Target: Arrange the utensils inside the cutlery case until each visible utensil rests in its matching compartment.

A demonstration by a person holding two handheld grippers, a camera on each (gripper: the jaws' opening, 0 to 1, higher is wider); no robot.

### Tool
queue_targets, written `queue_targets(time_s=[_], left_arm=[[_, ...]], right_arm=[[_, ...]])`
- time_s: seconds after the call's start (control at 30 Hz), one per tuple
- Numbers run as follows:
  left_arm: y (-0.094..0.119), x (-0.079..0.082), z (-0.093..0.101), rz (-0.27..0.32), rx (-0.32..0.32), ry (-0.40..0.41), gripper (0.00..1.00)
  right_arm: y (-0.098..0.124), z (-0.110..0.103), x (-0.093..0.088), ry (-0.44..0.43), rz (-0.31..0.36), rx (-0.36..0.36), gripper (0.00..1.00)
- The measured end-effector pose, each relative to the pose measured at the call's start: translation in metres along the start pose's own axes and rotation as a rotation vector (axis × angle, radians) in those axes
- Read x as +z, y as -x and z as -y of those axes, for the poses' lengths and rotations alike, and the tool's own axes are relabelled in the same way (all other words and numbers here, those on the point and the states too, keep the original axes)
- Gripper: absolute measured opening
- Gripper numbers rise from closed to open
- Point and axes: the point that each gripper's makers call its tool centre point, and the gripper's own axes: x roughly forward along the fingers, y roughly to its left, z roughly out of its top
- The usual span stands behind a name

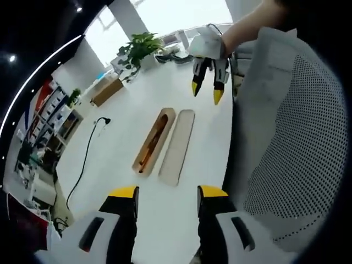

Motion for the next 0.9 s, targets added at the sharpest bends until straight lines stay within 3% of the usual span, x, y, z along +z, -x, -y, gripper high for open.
queue_targets(time_s=[0.1,0.13,0.27,0.33,0.47,0.53,0.67,0.77,0.9], left_arm=[[-0.018,-0.001,0.000,-0.001,-0.068,-0.076,0.44],[-0.027,0.001,0.000,0.023,-0.088,-0.069,0.44],[-0.050,-0.007,-0.002,0.018,-0.117,-0.039,0.44],[-0.059,-0.011,0.003,0.023,-0.161,-0.033,0.44],[-0.075,-0.020,-0.003,0.040,-0.166,-0.059,0.33],[-0.086,-0.029,-0.007,0.005,-0.172,-0.063,0.37],[-0.101,-0.029,-0.004,0.033,-0.217,-0.008,0.43],[-0.115,-0.036,-0.002,0.008,-0.235,-0.047,0.50],[-0.132,-0.043,-0.004,0.001,-0.253,-0.040,0.51]], right_arm=[[0.002,0.005,0.002,0.004,0.008,0.000,0.42],[0.002,0.006,0.003,0.008,0.009,0.003,0.42],[-0.001,0.008,0.002,0.054,-0.016,0.023,0.42],[-0.004,0.012,0.002,0.066,-0.026,0.033,0.42],[-0.013,0.016,0.003,0.101,-0.046,0.057,0.42],[-0.020,0.021,0.004,0.126,-0.064,0.069,0.43],[-0.033,0.027,0.011,0.134,-0.069,0.093,0.43],[-0.042,0.027,0.016,0.143,-0.070,0.122,0.44],[-0.051,0.030,0.017,0.182,-0.087,0.131,0.44]])
